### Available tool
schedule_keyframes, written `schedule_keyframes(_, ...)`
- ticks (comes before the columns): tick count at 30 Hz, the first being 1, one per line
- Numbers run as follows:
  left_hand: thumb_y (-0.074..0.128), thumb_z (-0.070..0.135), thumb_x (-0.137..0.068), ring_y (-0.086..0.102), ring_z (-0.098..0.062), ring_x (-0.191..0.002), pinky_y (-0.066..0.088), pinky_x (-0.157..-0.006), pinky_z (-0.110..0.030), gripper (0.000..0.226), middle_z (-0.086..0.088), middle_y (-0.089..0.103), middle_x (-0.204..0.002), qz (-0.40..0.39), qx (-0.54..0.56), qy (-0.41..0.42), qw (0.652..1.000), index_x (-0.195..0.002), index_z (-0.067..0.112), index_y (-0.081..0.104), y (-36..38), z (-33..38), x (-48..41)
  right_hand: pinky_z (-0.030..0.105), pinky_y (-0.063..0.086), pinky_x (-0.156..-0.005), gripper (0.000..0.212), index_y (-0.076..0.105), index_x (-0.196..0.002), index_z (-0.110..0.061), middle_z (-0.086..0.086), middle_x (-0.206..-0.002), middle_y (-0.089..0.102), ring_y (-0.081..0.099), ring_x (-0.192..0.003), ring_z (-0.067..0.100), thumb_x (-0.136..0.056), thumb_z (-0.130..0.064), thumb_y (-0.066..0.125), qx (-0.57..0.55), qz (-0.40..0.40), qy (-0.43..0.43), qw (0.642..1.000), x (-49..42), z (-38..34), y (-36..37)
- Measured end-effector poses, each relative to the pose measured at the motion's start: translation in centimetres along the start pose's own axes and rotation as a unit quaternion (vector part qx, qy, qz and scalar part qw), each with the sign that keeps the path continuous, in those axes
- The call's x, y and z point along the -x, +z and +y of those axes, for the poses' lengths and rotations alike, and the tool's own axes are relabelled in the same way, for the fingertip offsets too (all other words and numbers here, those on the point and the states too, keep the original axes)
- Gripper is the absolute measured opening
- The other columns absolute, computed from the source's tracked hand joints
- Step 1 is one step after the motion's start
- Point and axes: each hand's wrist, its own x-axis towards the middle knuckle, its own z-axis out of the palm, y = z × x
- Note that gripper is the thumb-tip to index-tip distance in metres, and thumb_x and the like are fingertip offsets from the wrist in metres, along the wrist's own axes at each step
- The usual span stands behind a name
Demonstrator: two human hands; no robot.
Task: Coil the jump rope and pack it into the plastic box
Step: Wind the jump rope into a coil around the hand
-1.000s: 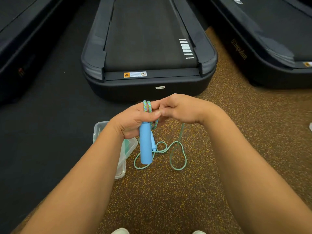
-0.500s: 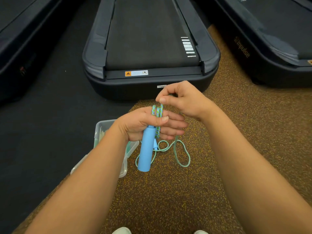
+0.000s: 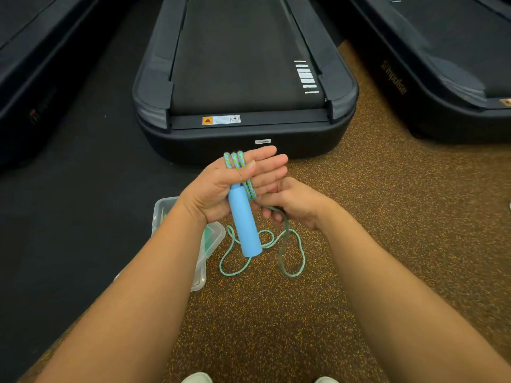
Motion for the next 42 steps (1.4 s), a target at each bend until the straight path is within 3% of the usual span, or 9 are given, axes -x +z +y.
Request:
schedule_keyframes(8, 0.044, 0.001, -0.093, 0.056, -0.027, -0.123, 0.047, -0.101, -0.037, 0.045, -0.017, 0.055, -0.135, 0.066, -0.044, -0.004, 0.997, -0.139, 0.002, 0.041, 0.2, -0.1, -0.1, 0.028, 0.04, -0.053, 0.024, 0.071, -0.087, 0.0, 0.002, -0.056, 0.049, 0.041, -0.051, 0.015, -0.093, -0.018, 0.055, 0.211, -0.039, 0.024, 0.976, 2.3, -4.3, -1.0)
schedule_keyframes(12, 0.048, 0.003, -0.092, 0.066, -0.02, -0.102, 0.055, -0.085, -0.03, 0.043, -0.011, 0.065, -0.121, 0.086, -0.107, -0.027, 0.99, -0.135, 0.003, 0.047, 0.5, -0.1, 0.0, 0.031, 0.037, -0.057, 0.014, 0.066, -0.085, -0.001, 0.001, -0.058, 0.048, 0.04, -0.058, 0.017, -0.088, -0.012, 0.059, 0.257, -0.032, 0.0, 0.966, 3.4, -6.4, -1.3)
schedule_keyframes(14, 0.054, 0.006, -0.089, 0.063, -0.022, -0.094, 0.053, -0.086, -0.031, 0.041, -0.014, 0.064, -0.112, 0.078, -0.11, -0.034, 0.99, -0.13, 0.003, 0.053, 0.6, -0.4, 0.0, 0.033, 0.04, -0.06, 0.015, 0.065, -0.08, -0.005, 0.002, -0.065, 0.062, 0.043, -0.062, 0.017, -0.09, -0.011, 0.056, 0.277, -0.017, -0.034, 0.96, 3.5, -7.0, -1.5)
schedule_keyframes(16, 0.052, 0.008, -0.087, 0.062, -0.026, -0.099, 0.048, -0.095, -0.037, 0.036, -0.017, 0.063, -0.109, 0.056, -0.104, -0.046, 0.992, -0.122, 0.004, 0.059, 0.7, -0.6, 0.0, 0.039, 0.047, -0.069, 0.021, 0.06, -0.073, -0.018, 0.009, -0.08, 0.068, 0.051, -0.069, 0.016, -0.093, -0.016, 0.053, 0.336, 0.017, -0.068, 0.939, 3.4, -7.3, -1.7)
schedule_keyframes(20, 0.053, 0.009, -0.088, 0.059, -0.037, -0.116, 0.045, -0.101, -0.044, 0.033, -0.021, 0.063, -0.122, 0.014, -0.087, -0.081, 0.993, -0.12, 0.002, 0.058, 0.7, -0.6, 0.1, 0.026, 0.042, -0.064, 0.015, 0.057, -0.079, -0.021, -0.01, -0.07, 0.055, 0.049, -0.065, 0.002, -0.093, -0.023, 0.056, 0.384, 0.091, -0.141, 0.908, 3.3, -7.6, -1.8)
schedule_keyframes(25, 0.039, 0.039, -0.093, 0.058, -0.037, -0.117, 0.048, -0.098, -0.044, 0.054, -0.023, 0.061, -0.126, -0.013, -0.088, -0.109, 0.99, -0.126, -0.001, 0.053, 1.4, -0.7, 0.2, 0.023, 0.041, -0.066, 0.013, 0.059, -0.077, -0.023, -0.013, -0.066, 0.055, 0.049, -0.061, -0.001, -0.09, -0.02, 0.061, 0.315, 0.13, -0.223, 0.913, 2.3, -6.9, -2.2)
schedule_keyframes(32, 0.021, 0.072, -0.076, 0.063, -0.034, -0.111, 0.053, -0.092, -0.042, 0.095, -0.026, 0.063, -0.12, 0.041, -0.058, -0.157, 0.985, -0.121, -0.003, 0.058, 2.1, -0.1, 0.2, 0.023, 0.047, -0.067, 0.017, 0.067, -0.081, -0.021, -0.006, -0.072, 0.06, 0.054, -0.068, 0.004, -0.093, -0.017, 0.057, 0.078, 0.13, -0.206, 0.967, 1.2, -3.7, -2.0)
schedule_keyframes(38, 0.013, 0.069, -0.086, 0.067, -0.03, -0.102, 0.051, -0.093, -0.042, 0.089, -0.021, 0.068, -0.111, 0.036, -0.056, -0.192, 0.979, -0.11, 0.002, 0.067, 2.0, -0.6, -0.1, 0.032, 0.057, -0.074, 0.02, 0.072, -0.095, -0.007, 0.014, -0.089, 0.07, 0.068, -0.081, 0.02, -0.094, -0.019, 0.056, -0.053, 0.058, -0.123, 0.989, 0.8, -1.3, -2.6)
schedule_keyframes(42, 0.027, 0.064, -0.086, 0.058, -0.035, -0.117, 0.047, -0.1, -0.044, 0.083, -0.026, 0.059, -0.126, 0.015, -0.036, -0.183, 0.982, -0.123, -0.004, 0.058, 1.9, -0.4, 0.0, 0.024, 0.055, -0.056, 0.024, 0.072, -0.082, -0.008, 0.003, -0.068, 0.071, 0.067, -0.063, 0.013, -0.094, -0.007, 0.051, -0.142, 0.026, -0.084, 0.986, 1.0, -0.3, -2.4)
